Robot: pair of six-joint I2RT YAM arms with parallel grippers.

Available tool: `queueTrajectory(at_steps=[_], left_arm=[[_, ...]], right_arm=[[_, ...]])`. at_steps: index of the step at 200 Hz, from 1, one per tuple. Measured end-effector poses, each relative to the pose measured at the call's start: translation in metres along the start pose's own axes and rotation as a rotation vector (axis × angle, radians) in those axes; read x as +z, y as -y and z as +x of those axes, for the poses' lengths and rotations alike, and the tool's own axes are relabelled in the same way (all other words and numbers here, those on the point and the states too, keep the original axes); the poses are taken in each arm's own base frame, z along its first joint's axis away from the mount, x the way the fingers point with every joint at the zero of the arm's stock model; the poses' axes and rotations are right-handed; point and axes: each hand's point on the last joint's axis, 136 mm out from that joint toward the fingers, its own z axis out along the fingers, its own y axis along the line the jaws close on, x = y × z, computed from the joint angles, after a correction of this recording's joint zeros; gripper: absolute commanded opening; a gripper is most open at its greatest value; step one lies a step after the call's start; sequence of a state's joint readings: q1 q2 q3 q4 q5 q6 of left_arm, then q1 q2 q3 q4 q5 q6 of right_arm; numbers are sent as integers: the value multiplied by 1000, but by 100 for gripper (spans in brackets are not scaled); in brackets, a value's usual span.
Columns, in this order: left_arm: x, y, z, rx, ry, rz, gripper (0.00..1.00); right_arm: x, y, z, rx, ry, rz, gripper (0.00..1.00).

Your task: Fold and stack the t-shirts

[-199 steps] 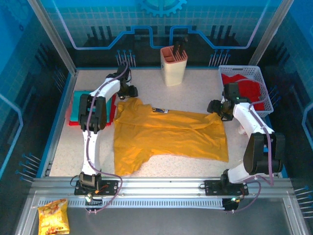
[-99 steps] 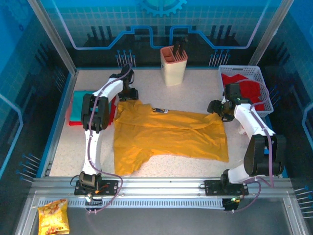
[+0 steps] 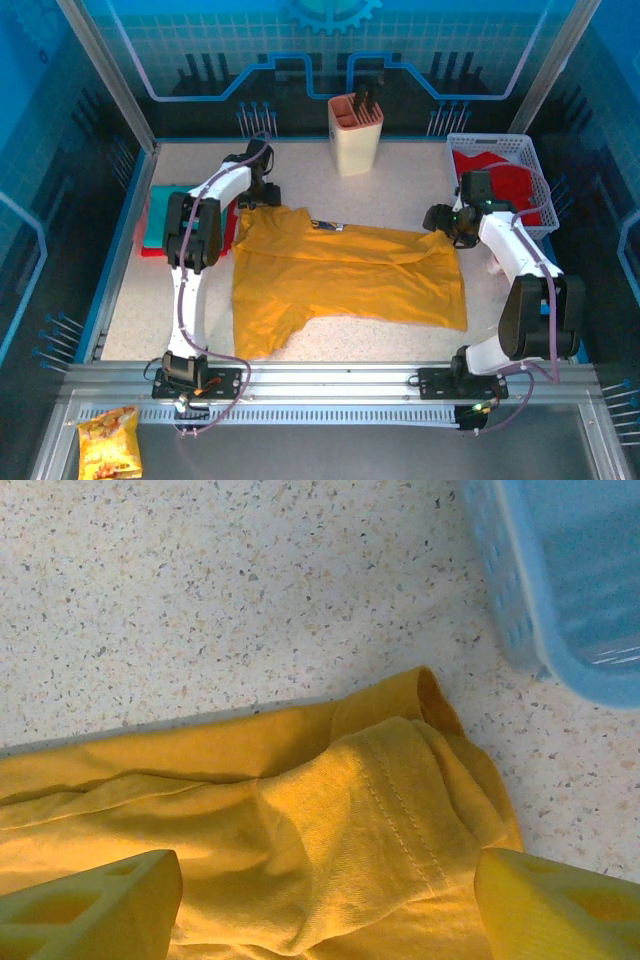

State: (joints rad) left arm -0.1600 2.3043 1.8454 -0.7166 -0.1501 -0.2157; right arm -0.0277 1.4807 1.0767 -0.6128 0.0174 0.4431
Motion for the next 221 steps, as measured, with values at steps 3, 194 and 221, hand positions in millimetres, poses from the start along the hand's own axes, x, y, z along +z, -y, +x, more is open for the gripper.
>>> queueTrajectory(at_steps=[3, 194, 221], left_arm=[[0, 0, 0, -3, 0, 2, 70], [-6, 22, -3, -71, 23, 99, 0], [-36, 24, -11, -79, 71, 125, 0]], right_arm=[[0, 0, 0, 0, 0, 0, 78], [-9, 13, 6, 41, 4, 15, 79], [-10, 18, 16, 65, -13, 26, 75]])
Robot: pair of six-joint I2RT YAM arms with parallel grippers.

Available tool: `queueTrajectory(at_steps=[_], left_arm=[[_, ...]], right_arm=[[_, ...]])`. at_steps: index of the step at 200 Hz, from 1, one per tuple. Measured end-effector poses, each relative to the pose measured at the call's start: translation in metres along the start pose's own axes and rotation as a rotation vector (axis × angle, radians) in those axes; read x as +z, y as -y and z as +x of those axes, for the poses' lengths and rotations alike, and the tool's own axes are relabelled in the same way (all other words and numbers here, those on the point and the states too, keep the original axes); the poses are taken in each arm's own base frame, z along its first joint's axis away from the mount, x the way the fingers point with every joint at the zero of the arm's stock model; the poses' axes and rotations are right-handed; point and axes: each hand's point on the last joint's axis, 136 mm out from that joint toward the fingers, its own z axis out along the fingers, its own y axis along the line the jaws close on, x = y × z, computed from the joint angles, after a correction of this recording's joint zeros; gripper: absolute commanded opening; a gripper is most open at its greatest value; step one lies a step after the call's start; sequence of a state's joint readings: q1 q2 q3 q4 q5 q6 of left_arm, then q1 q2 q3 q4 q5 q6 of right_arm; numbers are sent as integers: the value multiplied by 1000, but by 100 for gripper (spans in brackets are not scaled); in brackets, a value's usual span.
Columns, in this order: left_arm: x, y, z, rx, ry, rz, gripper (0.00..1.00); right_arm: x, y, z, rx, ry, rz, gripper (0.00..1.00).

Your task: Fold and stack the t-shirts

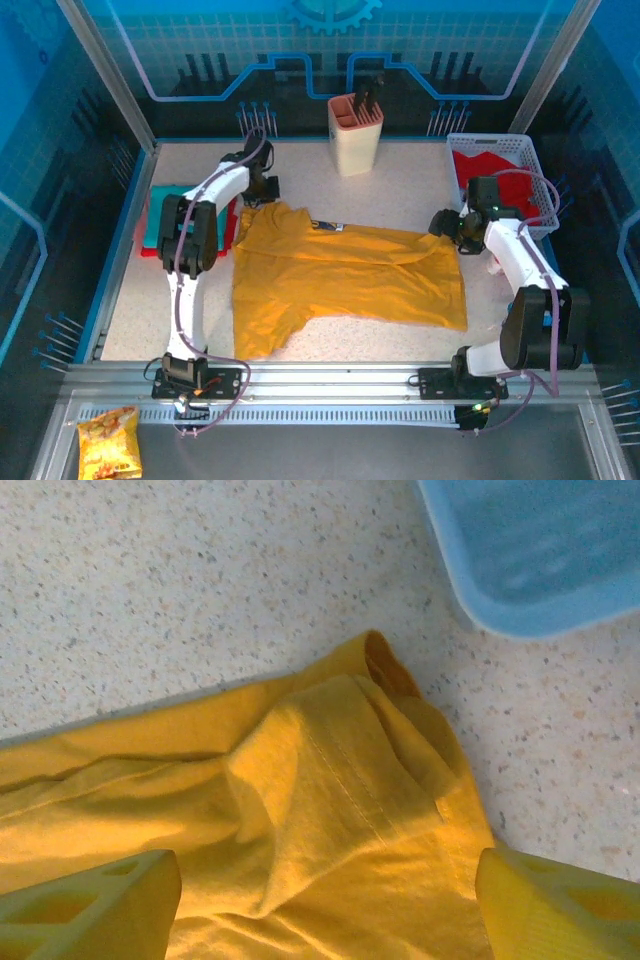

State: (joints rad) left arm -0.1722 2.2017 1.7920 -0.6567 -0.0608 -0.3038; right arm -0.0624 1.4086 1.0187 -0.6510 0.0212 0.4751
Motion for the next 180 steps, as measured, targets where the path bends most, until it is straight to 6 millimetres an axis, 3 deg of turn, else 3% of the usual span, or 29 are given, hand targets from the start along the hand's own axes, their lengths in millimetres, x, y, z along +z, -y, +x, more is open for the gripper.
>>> queueTrajectory(at_steps=[46, 83, 112, 148, 172, 180], left_arm=[[-104, 21, -42, 0, 206, 92, 0], [-170, 30, -59, 5, 334, 144, 0], [-193, 27, -61, 5, 378, 145, 0], [-202, 4, -51, -21, 381, 96, 0], [-207, -15, -50, -34, 390, 51, 0], [-208, -21, -50, -40, 394, 38, 0]], right_arm=[[18, 17, 37, 45, -88, 36, 68], [40, 19, 38, 51, -119, 50, 65], [54, 16, 31, 41, -120, 63, 58], [63, 5, 6, 31, -91, 52, 32], [59, -11, -13, 15, -59, 27, 0], [56, -18, -20, 9, -47, 13, 0]])
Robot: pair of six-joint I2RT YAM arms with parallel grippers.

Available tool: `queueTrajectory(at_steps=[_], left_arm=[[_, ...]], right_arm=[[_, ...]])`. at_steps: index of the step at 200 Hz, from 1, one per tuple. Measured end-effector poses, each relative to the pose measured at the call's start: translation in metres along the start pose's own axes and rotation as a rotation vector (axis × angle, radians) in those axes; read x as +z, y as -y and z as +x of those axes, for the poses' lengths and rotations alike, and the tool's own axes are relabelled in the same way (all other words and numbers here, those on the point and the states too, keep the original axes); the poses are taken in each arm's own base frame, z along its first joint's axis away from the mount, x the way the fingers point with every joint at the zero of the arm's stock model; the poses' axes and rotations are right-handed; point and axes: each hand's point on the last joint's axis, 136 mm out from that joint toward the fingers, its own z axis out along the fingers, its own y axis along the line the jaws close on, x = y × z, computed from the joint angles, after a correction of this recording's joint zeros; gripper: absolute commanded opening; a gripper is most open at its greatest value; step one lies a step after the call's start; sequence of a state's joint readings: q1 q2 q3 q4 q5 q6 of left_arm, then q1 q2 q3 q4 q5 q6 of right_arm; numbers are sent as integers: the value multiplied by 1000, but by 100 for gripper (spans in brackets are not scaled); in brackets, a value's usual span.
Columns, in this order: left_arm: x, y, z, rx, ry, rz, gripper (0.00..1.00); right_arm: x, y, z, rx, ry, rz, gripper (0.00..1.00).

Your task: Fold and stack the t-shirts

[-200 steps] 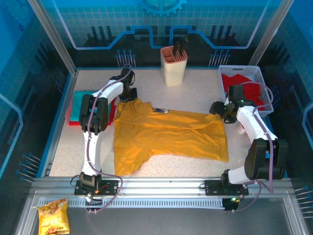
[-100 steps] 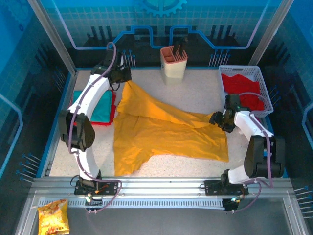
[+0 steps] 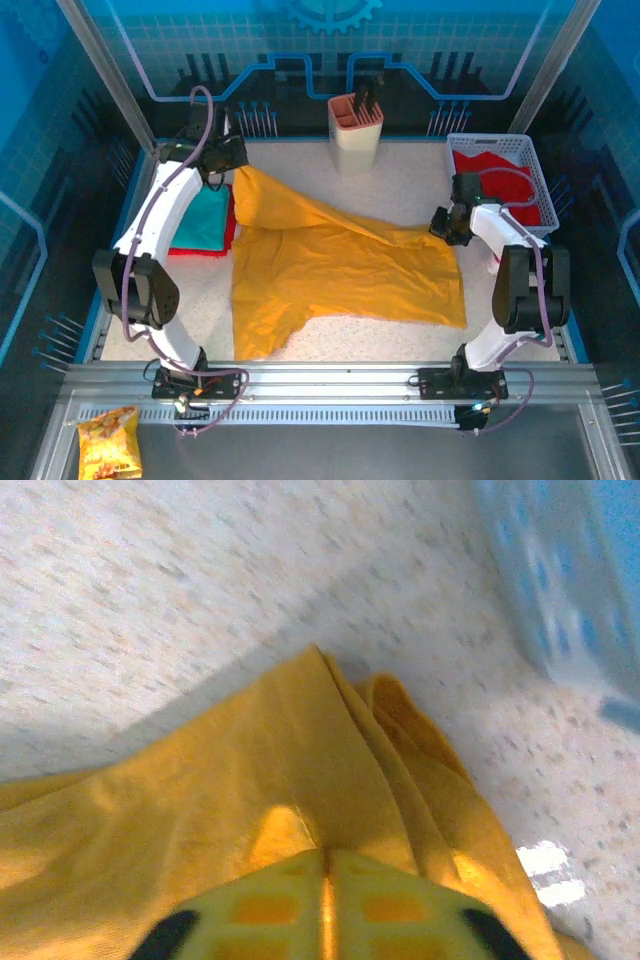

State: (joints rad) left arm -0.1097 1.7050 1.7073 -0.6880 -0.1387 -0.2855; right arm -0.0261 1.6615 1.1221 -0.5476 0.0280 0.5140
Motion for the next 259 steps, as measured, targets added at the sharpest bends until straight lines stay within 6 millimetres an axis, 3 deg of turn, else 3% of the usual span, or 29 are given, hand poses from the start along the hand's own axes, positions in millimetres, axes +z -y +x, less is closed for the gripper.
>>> queueTrajectory(at_steps=[34, 71, 88, 129, 165, 216, 259], left_arm=[[-1, -11, 2, -10, 0, -27, 0], [3, -14, 10, -9, -23, -36, 0], [3, -14, 10, -10, -21, -36, 0], [3, -14, 10, -12, -22, -34, 0], [5, -12, 12, -13, -26, -20, 0], [11, -13, 20, -13, -44, -19, 0], [15, -15, 27, -12, -62, -23, 0]], right_arm=[[2, -23, -37, -8, 29, -42, 0], [8, -31, -34, -44, 5, -48, 62], [7, -33, -20, -78, -9, -44, 73], [2, -13, 22, -93, -53, -11, 66], [9, 0, 46, -78, -90, 7, 59], [32, 0, 45, -61, -106, 6, 52], [40, -7, 33, -43, -76, -9, 41]])
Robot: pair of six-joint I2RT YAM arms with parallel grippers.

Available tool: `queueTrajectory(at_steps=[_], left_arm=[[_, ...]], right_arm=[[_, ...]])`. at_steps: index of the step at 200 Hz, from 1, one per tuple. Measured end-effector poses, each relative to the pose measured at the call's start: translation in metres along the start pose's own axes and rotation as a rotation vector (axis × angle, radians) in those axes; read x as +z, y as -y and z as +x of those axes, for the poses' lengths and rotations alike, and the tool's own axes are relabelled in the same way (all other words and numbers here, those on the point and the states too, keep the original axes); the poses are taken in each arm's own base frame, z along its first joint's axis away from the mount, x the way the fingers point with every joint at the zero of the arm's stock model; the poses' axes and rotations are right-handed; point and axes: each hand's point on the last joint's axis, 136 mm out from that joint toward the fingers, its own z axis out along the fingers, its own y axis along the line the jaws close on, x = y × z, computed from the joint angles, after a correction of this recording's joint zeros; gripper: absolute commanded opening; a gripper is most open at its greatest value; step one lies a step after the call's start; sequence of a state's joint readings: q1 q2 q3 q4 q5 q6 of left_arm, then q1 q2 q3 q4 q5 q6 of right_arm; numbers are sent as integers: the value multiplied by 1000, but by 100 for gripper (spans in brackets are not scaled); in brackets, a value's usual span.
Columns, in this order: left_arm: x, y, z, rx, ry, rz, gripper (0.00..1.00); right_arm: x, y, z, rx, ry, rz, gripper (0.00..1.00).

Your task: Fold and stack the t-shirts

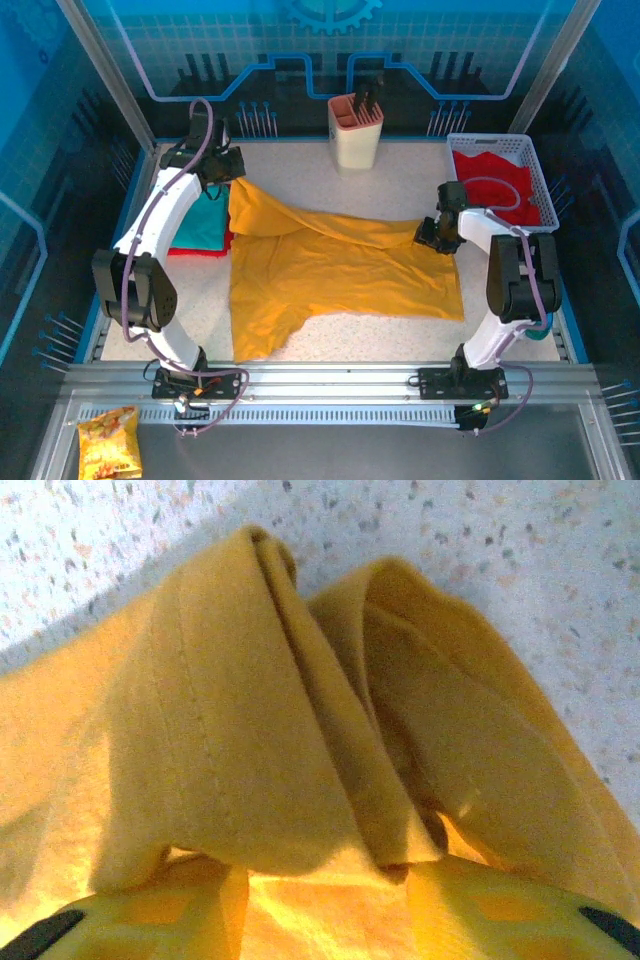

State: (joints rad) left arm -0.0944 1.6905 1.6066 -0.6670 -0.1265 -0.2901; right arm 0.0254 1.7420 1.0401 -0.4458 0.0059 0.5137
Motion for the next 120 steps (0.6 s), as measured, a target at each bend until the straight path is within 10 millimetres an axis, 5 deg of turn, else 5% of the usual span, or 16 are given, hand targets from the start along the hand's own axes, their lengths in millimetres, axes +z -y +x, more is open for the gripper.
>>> queueTrajectory(at_steps=[65, 120], left_arm=[[0, 1, 0, 0, -1, 3, 0], [0, 0, 0, 1, -1, 2, 0]], right_arm=[[-5, -14, -24, 7, 46, -37, 0], [-20, -31, -53, 26, 89, -109, 0]])
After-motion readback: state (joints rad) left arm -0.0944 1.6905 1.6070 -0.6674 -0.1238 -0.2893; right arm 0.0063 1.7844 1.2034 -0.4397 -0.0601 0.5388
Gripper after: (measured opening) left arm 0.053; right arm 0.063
